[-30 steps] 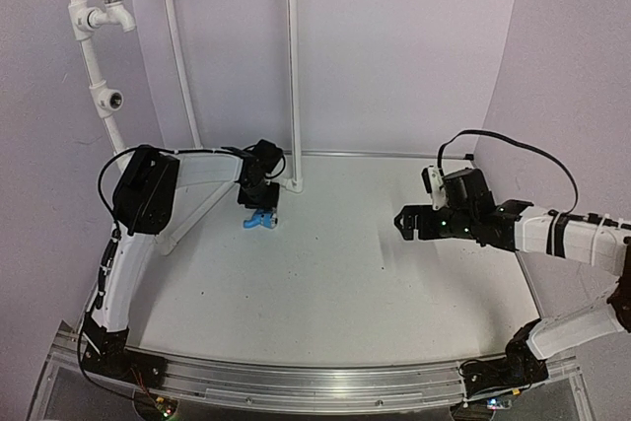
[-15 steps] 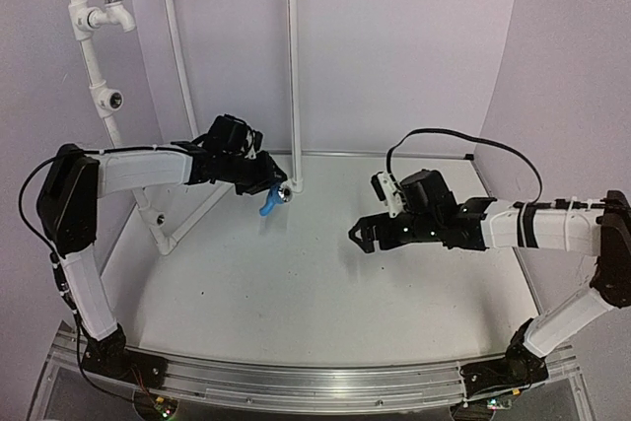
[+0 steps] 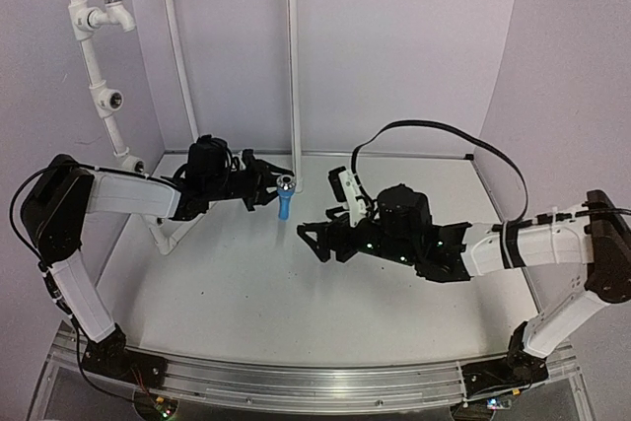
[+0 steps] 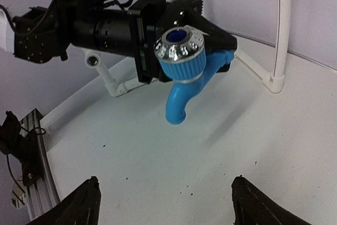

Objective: Install the water faucets

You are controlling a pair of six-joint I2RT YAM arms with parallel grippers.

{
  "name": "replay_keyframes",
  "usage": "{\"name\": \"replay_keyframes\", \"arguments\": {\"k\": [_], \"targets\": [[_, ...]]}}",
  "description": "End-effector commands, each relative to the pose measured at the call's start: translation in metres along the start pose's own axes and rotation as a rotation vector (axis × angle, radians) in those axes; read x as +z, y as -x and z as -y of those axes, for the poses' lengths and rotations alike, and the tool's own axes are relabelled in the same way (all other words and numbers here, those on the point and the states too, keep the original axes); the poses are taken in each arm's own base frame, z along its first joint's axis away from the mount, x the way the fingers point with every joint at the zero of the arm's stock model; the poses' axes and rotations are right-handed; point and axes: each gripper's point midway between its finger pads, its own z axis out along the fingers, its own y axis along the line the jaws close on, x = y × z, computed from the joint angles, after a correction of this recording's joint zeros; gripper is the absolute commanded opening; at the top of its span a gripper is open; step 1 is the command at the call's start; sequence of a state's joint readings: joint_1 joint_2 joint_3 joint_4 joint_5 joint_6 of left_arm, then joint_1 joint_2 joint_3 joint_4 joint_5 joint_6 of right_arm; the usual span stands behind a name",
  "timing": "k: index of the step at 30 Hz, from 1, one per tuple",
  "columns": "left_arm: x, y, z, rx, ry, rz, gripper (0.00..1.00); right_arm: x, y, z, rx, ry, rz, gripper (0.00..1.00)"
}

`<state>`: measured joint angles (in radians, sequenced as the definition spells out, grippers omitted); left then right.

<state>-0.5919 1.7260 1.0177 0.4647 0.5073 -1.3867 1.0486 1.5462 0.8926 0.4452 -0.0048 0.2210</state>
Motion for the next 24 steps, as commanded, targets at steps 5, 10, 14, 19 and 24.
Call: {"name": "replay_keyframes", "arguments": {"k": [5,10,14,19,24], "targets": [[-0.015,-0.013,0.057,-0.066,-0.209,-0.04,0.0,0.048,0.049,0.01,-0.061,-0.261,0.14,0.77],[-0.017,-0.017,0.055,-0.069,-0.211,-0.047,0.0,0.061,0.047,0.017,-0.067,-0.319,0.145,0.61],[-0.018,-0.018,0.056,-0.069,-0.217,-0.051,0.0,0.074,0.046,0.017,-0.079,-0.327,0.143,0.56],[-0.019,-0.019,0.058,-0.064,-0.225,-0.059,0.0,0.084,0.051,0.019,-0.084,-0.356,0.159,0.52],[-0.022,-0.022,0.058,-0.032,-0.229,-0.059,0.01,0.084,0.056,0.02,-0.086,-0.369,0.175,0.07]]}}
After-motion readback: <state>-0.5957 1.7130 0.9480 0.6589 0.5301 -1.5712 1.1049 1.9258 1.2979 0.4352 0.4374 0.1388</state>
